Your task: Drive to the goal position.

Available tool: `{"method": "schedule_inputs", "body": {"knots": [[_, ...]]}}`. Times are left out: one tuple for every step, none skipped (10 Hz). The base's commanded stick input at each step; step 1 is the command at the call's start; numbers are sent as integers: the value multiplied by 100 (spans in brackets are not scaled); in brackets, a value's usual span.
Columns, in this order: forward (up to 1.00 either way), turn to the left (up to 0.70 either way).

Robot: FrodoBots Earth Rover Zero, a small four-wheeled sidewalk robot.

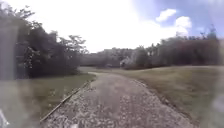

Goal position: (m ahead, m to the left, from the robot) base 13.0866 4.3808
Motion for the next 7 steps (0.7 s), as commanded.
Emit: {"method": "schedule_inputs", "body": {"knots": [[100,0],[100,0],[100,0],[100,0],[100,0],[100,0],[100,0]]}}
